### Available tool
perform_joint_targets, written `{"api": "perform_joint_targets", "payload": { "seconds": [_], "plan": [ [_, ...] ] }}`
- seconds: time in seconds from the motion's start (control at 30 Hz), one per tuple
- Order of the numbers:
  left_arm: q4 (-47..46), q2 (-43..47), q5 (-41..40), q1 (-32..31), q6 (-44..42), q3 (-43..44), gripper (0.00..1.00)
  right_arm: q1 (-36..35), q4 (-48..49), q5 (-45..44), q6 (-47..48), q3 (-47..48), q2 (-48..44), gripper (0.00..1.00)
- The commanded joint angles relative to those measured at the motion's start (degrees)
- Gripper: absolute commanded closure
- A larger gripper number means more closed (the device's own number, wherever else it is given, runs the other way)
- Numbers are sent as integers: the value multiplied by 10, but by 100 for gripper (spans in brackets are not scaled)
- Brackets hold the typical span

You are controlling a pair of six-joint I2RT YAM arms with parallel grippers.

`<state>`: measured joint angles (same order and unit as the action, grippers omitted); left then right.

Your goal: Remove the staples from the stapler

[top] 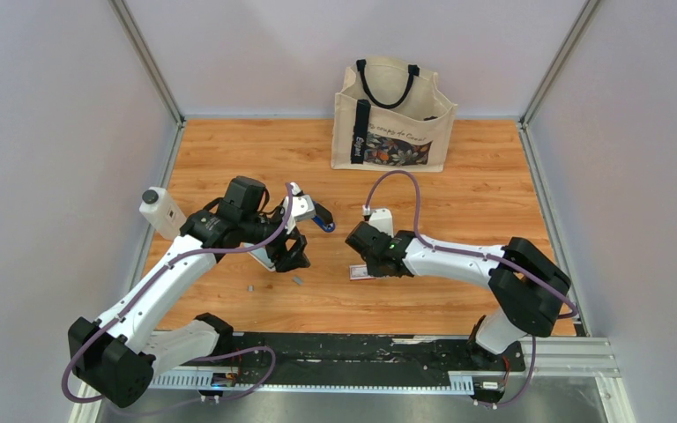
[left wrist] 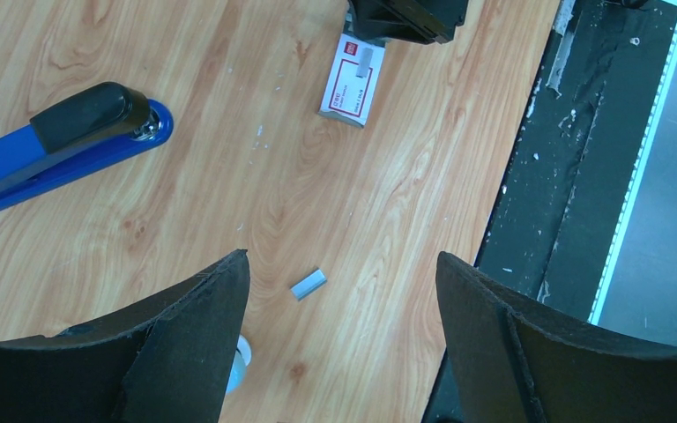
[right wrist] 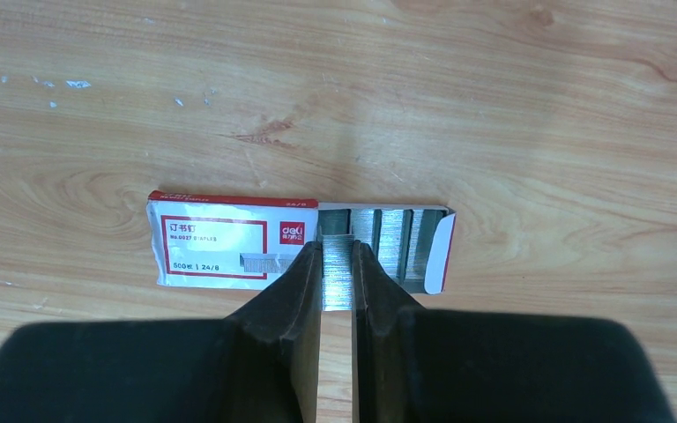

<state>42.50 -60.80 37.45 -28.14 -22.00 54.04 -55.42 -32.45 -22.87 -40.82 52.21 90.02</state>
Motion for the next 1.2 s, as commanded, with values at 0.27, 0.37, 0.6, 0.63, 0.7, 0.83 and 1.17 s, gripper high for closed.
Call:
{"api": "perform_joint_targets", "payload": {
  "seconds": [0.27,0.37,0.6,0.63,0.7,0.83,1.17],
  "plan": [
    [0,7,17,-2,-15,-4,15,7,28,-29,11,12,9,86],
    [0,6,18,-2,-15,-5,15,8,32,-28,9,7,12,87],
    [2,8,19,-2,-15,-4,15,8,41,-27,7,-4,15,86],
    [1,9,21,-2,-16,-4,15,8,43,-26,7,-6,15,86],
    [1,9,20,-2,-16,-5,15,8,44,-26,7,-5,15,84],
    [3,9,20,-2,-16,-4,15,8,45,-27,7,-3,20,82],
    [3,11,21,-2,-16,-6,15,8,46,-35,2,-18,17,82]
  ]
}}
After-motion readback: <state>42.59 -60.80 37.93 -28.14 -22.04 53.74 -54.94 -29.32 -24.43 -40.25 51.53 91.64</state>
